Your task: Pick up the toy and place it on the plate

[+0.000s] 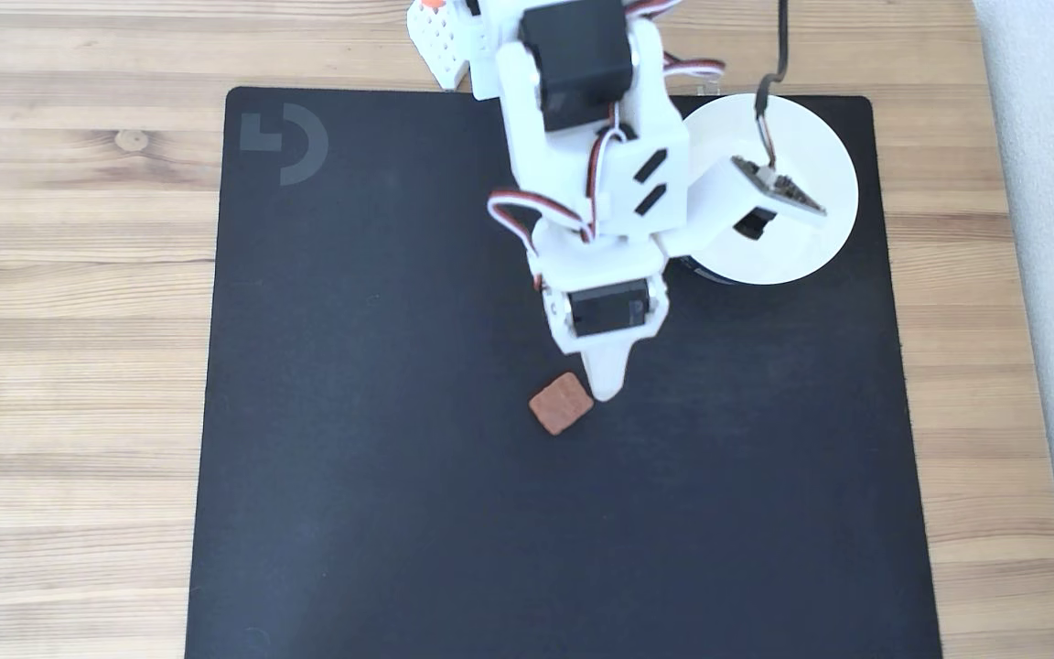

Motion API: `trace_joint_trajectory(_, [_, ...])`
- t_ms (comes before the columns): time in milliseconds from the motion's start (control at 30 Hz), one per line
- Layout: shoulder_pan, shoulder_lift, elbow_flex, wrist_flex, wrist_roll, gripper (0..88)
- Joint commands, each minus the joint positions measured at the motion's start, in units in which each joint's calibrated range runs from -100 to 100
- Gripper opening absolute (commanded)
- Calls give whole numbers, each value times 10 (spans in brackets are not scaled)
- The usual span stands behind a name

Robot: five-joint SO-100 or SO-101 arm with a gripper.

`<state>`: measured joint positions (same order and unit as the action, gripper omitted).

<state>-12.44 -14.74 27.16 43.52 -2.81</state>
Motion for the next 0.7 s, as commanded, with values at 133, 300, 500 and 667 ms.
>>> trace_joint_trajectory(133, [3, 136, -121, 0, -2, 22])
trace_joint_trajectory(300, [7, 165, -116, 0, -2, 22])
trace_joint_trajectory(500, [8, 157, -120, 23, -2, 22])
trace_joint_trajectory(667, [19, 157, -113, 24, -2, 22])
